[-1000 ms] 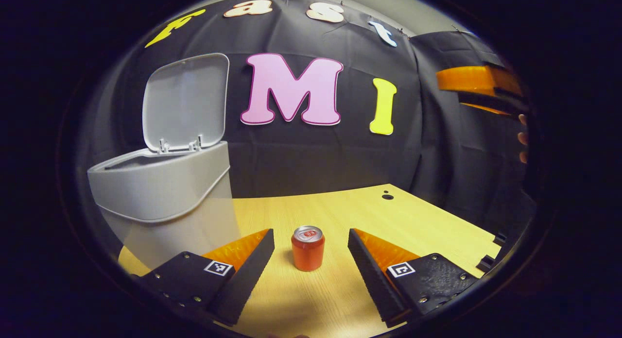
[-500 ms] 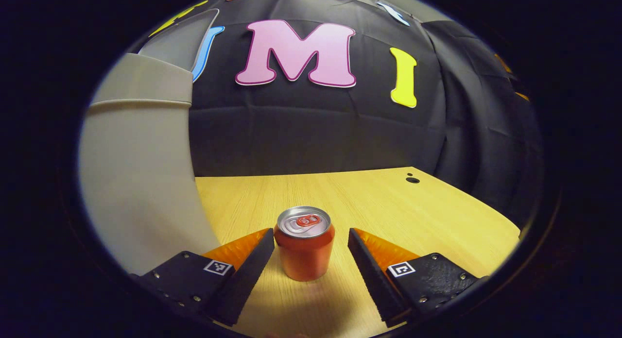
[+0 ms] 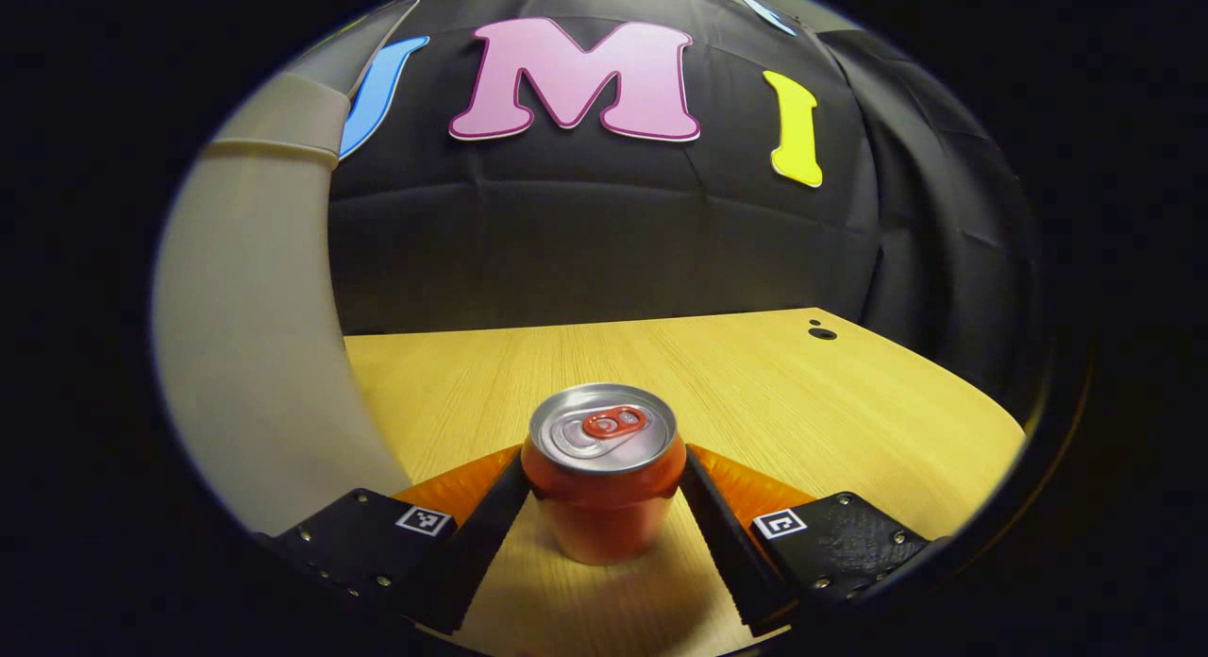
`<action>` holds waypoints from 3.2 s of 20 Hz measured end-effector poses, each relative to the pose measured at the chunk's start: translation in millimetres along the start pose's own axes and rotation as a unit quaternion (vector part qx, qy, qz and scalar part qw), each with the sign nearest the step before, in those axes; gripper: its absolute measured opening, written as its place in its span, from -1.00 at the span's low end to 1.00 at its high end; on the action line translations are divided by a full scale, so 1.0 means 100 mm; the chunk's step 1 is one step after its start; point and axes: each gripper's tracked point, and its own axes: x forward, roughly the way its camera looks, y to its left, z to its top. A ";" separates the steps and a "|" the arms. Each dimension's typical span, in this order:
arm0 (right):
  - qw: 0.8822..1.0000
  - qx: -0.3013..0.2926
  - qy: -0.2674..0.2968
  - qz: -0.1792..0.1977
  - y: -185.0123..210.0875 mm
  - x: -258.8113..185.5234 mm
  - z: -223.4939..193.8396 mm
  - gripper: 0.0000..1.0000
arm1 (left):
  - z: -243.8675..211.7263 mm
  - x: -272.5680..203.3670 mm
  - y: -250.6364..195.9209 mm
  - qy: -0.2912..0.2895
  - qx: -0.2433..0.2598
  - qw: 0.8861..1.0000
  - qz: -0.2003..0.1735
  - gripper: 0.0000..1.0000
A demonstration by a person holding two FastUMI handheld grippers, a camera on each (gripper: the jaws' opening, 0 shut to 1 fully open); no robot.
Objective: Press the lid of the desktop garbage bin to open it, pick up the crumpled paper on the desktop and throw it into the bin, then pick up the pop can on the desktop and drop it into the bin, and finally close the garbage bin lid.
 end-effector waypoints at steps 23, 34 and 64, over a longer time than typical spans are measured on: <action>1.000 0.004 -0.027 -0.003 0.08 -0.04 0.27 0.96 | 2.26 -1.41 0.34 -0.081 0.000 0.997 -0.014 0.72; 0.999 0.001 -0.043 0.003 0.35 -0.05 0.51 0.95 | 2.47 -1.90 2.02 -0.083 -0.030 0.989 0.121 0.72; 0.999 -0.014 -0.027 0.019 0.66 -0.42 0.57 0.96 | 1.92 -1.75 2.32 0.006 0.033 0.991 0.133 0.75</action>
